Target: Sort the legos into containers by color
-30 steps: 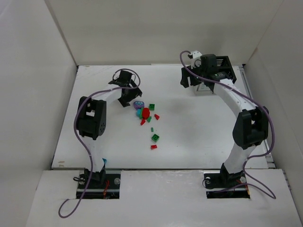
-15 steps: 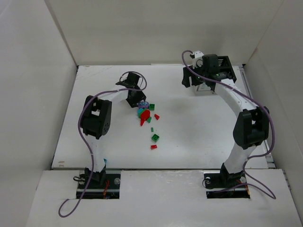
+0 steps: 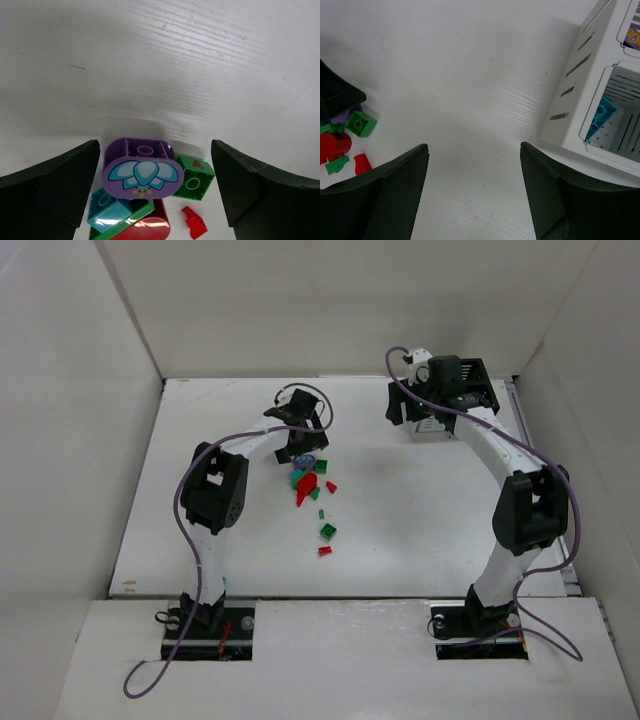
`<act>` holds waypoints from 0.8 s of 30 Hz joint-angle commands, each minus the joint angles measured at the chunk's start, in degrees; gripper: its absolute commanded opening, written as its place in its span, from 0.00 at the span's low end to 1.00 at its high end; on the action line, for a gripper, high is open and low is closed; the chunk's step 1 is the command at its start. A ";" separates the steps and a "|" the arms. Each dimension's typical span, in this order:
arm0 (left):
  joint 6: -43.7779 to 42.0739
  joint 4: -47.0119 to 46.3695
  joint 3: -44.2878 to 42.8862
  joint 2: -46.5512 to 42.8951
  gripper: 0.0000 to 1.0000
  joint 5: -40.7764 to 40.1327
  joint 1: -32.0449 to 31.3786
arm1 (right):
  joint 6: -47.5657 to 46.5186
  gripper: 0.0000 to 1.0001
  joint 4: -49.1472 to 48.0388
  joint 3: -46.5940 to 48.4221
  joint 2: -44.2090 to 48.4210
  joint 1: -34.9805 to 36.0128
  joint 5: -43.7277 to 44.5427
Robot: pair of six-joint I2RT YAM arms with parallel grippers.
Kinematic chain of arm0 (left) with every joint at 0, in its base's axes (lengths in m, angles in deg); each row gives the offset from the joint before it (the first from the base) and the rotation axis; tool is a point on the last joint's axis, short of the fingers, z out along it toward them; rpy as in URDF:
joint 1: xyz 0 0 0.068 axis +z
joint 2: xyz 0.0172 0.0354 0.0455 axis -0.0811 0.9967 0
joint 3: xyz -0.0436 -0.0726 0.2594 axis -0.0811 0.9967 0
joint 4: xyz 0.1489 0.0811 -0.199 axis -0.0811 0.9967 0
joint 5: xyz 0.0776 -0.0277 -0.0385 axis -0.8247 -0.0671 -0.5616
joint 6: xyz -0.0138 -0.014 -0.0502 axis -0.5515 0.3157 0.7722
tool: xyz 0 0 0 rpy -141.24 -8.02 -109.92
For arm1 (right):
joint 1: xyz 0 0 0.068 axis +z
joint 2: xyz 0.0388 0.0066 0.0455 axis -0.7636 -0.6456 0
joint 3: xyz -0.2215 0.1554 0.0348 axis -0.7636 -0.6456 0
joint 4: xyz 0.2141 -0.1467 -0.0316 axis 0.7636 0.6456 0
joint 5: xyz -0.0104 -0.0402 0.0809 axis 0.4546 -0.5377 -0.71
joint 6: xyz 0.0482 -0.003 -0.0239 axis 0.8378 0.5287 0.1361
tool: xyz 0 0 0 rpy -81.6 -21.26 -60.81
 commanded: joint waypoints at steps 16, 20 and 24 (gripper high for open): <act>-18.18 -1.50 2.35 -4.67 0.88 -1.83 -1.29 | 0.30 0.79 -1.41 -0.90 1.58 -0.38 0.67; -18.18 -1.50 2.88 -4.14 0.86 -0.34 -1.29 | 0.30 0.79 -1.41 -0.90 1.58 -0.38 0.67; -17.48 -0.36 3.40 -3.53 0.82 -1.22 -1.82 | 0.30 0.79 -1.41 -0.90 1.58 -0.38 0.67</act>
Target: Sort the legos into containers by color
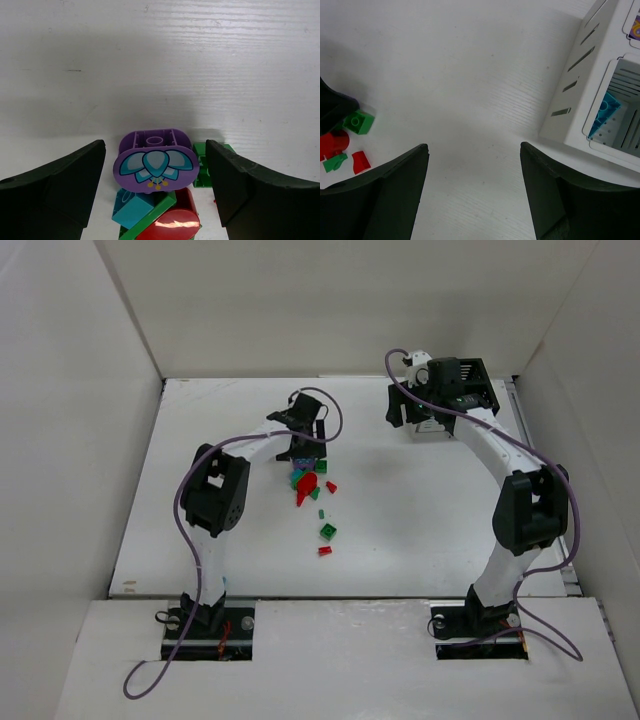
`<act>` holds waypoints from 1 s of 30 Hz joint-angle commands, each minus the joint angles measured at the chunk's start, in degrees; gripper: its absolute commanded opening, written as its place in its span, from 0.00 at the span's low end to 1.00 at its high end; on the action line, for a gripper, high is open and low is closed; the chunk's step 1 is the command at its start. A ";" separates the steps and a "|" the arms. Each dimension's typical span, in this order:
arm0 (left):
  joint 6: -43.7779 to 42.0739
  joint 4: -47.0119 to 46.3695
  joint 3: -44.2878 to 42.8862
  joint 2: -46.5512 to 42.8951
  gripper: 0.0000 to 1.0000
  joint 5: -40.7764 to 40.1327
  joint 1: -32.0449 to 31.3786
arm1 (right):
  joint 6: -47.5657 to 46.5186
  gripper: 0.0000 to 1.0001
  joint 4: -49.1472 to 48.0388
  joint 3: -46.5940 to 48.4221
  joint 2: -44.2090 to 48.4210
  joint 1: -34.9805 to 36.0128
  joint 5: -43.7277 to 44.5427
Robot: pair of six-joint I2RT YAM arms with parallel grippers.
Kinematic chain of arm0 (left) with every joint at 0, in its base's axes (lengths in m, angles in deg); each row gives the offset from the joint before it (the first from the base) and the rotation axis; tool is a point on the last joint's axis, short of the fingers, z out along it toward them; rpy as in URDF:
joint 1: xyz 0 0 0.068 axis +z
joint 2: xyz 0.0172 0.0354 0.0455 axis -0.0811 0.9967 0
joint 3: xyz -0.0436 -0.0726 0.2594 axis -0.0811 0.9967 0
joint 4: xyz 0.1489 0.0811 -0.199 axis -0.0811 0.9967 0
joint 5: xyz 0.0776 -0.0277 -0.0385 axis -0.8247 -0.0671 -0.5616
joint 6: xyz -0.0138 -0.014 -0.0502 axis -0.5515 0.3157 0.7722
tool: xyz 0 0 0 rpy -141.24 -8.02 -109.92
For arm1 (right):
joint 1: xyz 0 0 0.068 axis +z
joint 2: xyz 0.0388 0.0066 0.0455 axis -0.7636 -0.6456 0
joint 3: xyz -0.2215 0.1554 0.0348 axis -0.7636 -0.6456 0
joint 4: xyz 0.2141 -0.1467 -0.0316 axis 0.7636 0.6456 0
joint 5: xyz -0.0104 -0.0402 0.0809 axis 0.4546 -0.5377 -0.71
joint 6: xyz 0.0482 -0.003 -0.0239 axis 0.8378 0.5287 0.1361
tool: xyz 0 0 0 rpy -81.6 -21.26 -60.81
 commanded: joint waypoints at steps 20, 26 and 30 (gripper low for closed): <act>-12.16 -10.43 7.53 -17.29 0.46 3.35 -2.35 | -2.23 0.80 -2.60 0.84 0.79 -2.84 -24.81; -28.88 -23.54 17.65 -29.87 0.49 10.30 -8.07 | -1.44 0.80 -1.53 4.72 -1.76 -4.86 -45.60; -30.91 -23.55 16.35 -31.02 0.49 17.51 -8.59 | 0.23 0.81 -0.59 4.72 0.52 -2.14 -44.59</act>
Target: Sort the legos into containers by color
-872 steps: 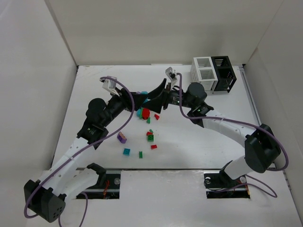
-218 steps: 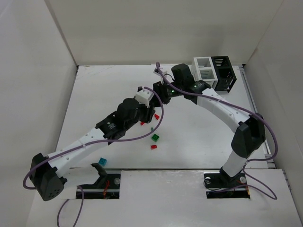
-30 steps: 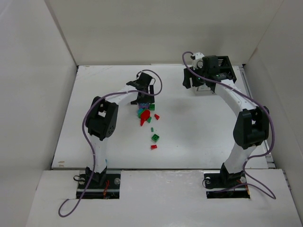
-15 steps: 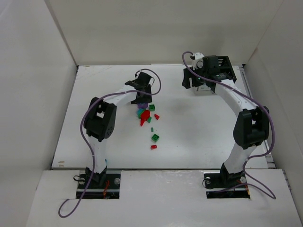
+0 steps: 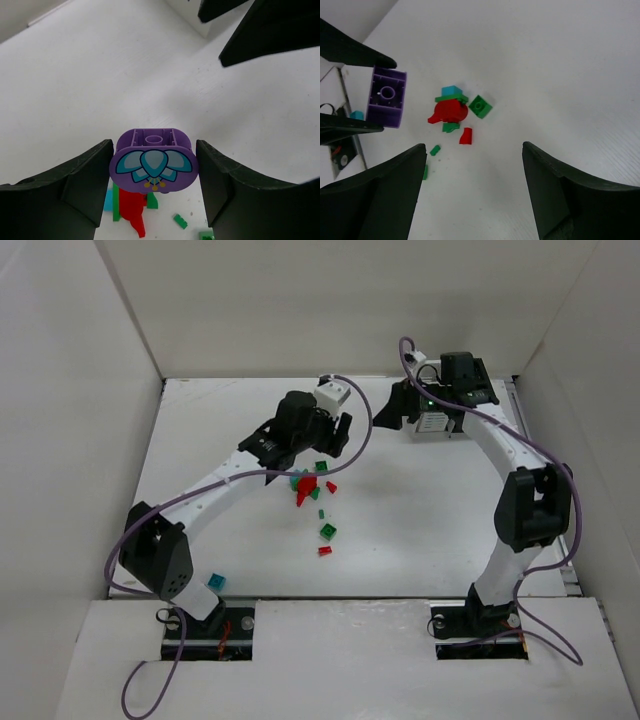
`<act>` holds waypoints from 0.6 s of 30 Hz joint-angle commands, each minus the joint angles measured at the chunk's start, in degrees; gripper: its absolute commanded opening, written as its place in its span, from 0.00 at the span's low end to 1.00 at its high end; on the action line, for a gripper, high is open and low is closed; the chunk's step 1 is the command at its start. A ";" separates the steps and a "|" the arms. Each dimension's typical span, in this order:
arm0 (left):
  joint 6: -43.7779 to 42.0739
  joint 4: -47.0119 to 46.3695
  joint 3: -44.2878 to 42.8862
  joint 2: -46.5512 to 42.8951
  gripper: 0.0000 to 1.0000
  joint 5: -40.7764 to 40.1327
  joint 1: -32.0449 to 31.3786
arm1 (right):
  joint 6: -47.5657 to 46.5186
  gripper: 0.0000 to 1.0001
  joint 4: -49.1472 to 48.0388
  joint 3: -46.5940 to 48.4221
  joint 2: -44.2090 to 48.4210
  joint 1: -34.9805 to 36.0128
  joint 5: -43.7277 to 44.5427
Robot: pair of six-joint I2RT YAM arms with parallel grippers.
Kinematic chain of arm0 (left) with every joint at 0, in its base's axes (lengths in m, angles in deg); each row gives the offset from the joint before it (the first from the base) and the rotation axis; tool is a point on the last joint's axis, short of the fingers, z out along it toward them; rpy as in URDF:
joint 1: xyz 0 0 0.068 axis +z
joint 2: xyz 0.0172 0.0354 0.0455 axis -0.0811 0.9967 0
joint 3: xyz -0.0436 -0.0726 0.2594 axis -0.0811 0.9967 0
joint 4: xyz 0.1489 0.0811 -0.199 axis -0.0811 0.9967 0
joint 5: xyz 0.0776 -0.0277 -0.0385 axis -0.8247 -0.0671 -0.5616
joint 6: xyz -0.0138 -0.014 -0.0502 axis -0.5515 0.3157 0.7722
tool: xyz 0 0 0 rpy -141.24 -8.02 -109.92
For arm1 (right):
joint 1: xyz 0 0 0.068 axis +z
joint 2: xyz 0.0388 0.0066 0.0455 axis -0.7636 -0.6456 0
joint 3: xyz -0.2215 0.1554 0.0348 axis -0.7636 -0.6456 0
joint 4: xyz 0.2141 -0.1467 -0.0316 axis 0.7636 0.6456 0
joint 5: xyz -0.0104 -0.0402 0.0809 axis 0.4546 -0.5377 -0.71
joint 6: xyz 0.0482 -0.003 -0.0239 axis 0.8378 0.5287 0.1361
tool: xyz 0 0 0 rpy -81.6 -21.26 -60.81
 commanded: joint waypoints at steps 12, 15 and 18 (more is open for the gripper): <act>-11.68 -1.13 -4.02 -0.31 0.49 5.01 -4.01 | 2.01 0.83 3.51 6.38 0.36 7.62 -9.68; -12.21 -1.13 -4.03 -0.31 0.49 5.63 -5.06 | 2.01 0.83 4.04 6.90 -0.25 9.10 -10.91; -12.83 -0.61 -4.03 -0.31 0.49 4.40 -5.68 | 2.01 0.83 5.44 6.90 -0.78 10.34 -10.91</act>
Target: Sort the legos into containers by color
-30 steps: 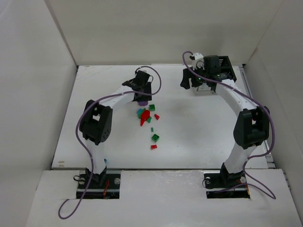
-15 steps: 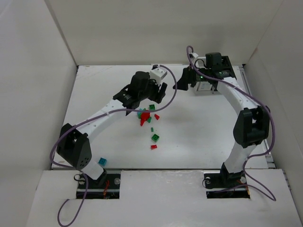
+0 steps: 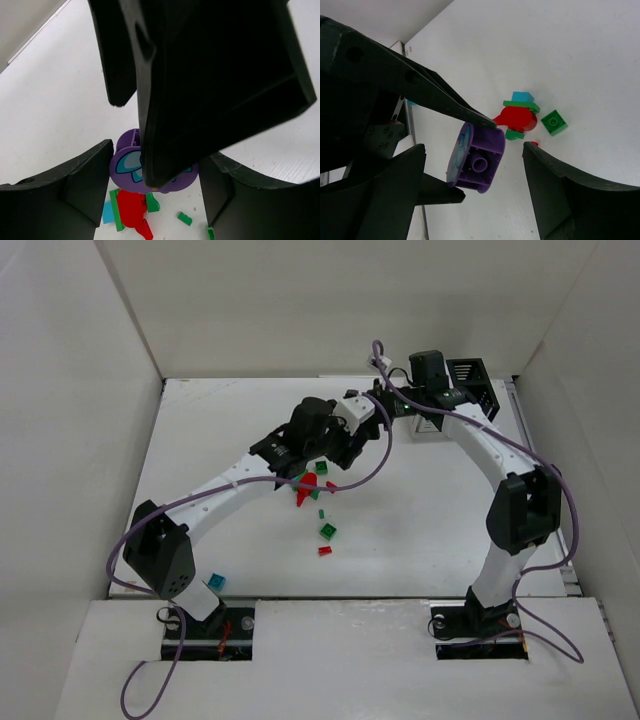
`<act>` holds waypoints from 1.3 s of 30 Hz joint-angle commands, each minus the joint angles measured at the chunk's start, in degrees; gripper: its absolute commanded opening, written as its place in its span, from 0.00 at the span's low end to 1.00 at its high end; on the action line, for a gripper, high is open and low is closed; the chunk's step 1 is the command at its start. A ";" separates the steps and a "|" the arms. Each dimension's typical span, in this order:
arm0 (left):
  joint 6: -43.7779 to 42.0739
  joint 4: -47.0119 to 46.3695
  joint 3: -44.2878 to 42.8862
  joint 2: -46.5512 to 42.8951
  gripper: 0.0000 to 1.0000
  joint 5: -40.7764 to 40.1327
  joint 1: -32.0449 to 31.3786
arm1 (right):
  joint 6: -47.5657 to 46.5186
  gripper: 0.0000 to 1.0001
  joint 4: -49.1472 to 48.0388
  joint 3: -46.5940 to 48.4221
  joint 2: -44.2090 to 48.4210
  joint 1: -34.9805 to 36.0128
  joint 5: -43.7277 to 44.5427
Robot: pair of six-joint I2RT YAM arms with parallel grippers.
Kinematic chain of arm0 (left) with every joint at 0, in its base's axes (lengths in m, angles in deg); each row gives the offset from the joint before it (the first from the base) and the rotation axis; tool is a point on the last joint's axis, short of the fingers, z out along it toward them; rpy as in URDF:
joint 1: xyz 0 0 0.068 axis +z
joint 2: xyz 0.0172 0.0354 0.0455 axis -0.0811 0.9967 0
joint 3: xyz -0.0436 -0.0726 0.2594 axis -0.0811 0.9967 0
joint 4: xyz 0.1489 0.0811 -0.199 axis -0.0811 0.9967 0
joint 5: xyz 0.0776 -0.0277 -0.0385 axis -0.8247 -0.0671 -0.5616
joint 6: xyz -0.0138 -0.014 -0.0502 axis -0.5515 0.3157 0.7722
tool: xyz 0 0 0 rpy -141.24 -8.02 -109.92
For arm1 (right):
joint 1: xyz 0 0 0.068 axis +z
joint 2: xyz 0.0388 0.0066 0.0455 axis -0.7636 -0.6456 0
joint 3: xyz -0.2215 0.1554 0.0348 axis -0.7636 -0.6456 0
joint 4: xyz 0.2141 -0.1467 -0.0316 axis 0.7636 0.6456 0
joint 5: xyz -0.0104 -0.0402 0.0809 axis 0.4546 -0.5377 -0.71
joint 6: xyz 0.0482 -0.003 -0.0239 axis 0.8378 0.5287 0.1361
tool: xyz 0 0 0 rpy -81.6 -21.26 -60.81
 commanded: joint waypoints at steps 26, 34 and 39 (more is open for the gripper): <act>-7.00 -0.06 -2.62 -3.59 0.48 -6.85 -2.92 | -10.13 0.50 11.42 4.51 -6.01 2.85 -7.37; -7.53 -0.06 -3.15 -2.44 0.48 -6.85 -3.97 | -8.99 0.02 9.32 4.51 -6.01 2.85 -8.96; -5.42 -1.19 -3.68 -1.91 0.88 -7.38 -3.97 | -7.24 0.00 6.95 4.51 -5.48 1.10 -10.54</act>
